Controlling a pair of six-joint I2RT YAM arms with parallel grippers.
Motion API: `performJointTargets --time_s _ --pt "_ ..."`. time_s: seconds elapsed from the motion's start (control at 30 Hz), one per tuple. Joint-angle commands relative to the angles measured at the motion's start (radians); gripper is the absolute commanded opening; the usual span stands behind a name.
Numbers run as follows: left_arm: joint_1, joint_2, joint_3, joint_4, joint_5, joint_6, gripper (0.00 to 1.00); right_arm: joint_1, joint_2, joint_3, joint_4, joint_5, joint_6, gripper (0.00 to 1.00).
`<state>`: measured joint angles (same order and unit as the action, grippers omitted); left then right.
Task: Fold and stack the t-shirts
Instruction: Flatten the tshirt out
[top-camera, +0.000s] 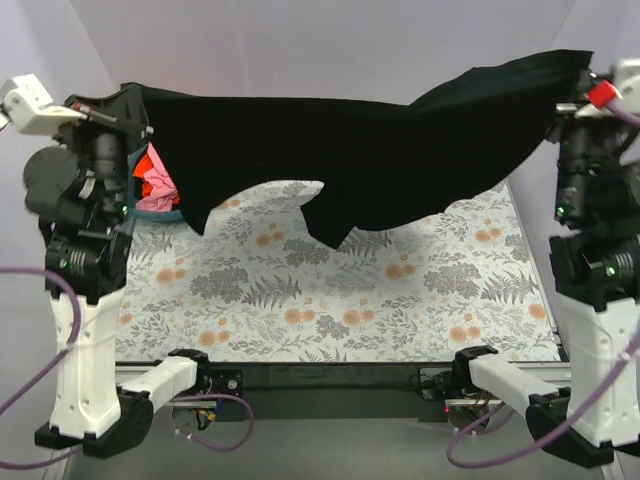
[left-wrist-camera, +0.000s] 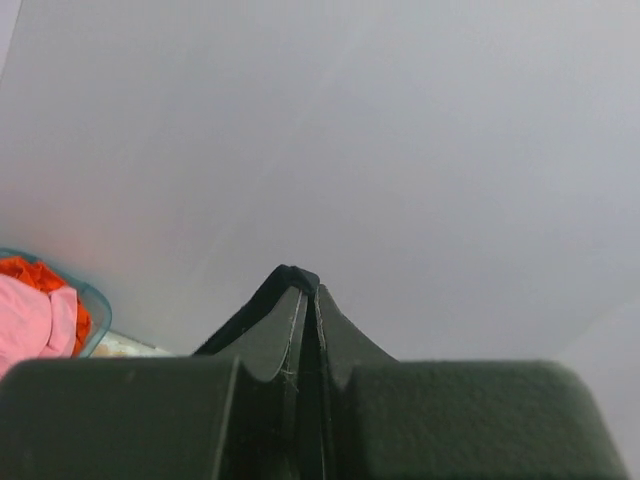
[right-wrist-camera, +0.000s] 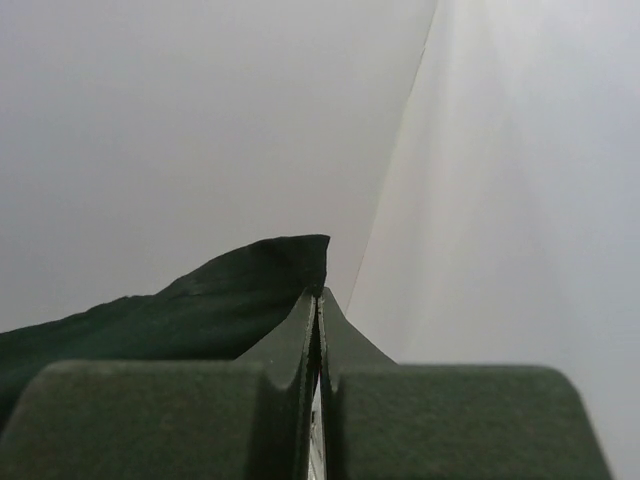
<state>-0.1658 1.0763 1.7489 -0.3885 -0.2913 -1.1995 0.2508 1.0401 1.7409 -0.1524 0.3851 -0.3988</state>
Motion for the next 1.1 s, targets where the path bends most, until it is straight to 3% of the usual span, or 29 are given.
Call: performJointTargets --time_s 0.0,0.27,0.47,0.6,0.77,1.07 --pt "0.006 -0.099 0.014 0.014 0.026 0.046 0.00 -0.002 -0.054 0.008 0.056 -0.031 -0.043 0.01" --pt "0.006 -0.069 0.199 -0.056 0.106 0.098 0.00 -0.002 -0.020 0.178 0.047 -0.074 -0.116 0.01" --pt "0.006 0.007 0.156 -0.090 0.119 0.095 0.00 -0.004 0.130 0.297 0.071 -0.042 -0.192 0.01" --pt "0.006 0.063 0.045 -0.047 0.084 0.095 0.00 -0.002 0.239 0.327 0.108 -0.043 -0.230 0.01" --pt "0.006 0.204 -0.106 0.040 0.064 0.094 0.00 -0.008 0.403 0.223 0.223 0.017 -0.282 0.01" --pt "0.028 0.517 -0.291 0.171 0.061 0.068 0.00 -0.079 0.670 -0.041 0.378 -0.055 -0.235 0.01"
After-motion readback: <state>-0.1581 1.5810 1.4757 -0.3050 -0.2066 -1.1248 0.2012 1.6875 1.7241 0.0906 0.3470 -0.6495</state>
